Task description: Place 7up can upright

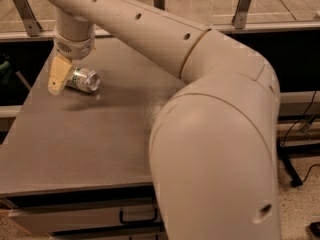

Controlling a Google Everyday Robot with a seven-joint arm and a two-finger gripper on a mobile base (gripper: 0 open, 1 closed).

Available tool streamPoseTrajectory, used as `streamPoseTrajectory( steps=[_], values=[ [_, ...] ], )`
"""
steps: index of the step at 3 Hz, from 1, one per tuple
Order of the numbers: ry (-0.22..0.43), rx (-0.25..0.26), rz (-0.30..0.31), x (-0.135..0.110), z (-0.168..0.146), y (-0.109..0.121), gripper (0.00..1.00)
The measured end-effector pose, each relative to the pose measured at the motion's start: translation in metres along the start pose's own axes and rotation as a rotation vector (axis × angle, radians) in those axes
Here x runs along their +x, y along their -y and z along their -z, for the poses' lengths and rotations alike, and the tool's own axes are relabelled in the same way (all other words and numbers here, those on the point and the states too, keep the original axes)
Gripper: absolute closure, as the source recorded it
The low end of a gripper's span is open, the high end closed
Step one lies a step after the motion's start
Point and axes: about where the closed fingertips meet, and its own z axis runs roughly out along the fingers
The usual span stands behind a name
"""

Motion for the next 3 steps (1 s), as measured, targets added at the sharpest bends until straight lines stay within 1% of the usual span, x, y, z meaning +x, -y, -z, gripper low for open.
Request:
streamPoseTrajectory(
  steps=[1,2,3],
  values=[
    [-0.052,0.010,-0.009,-0.008,-0.022,0.003,0.00],
    [-0.113,0.013,-0.015,-0.012,-0.041,0.005,0.18],
    [-0.141,0.024,-0.035,-0.013,-0.047,0.010,0.41]
  ],
)
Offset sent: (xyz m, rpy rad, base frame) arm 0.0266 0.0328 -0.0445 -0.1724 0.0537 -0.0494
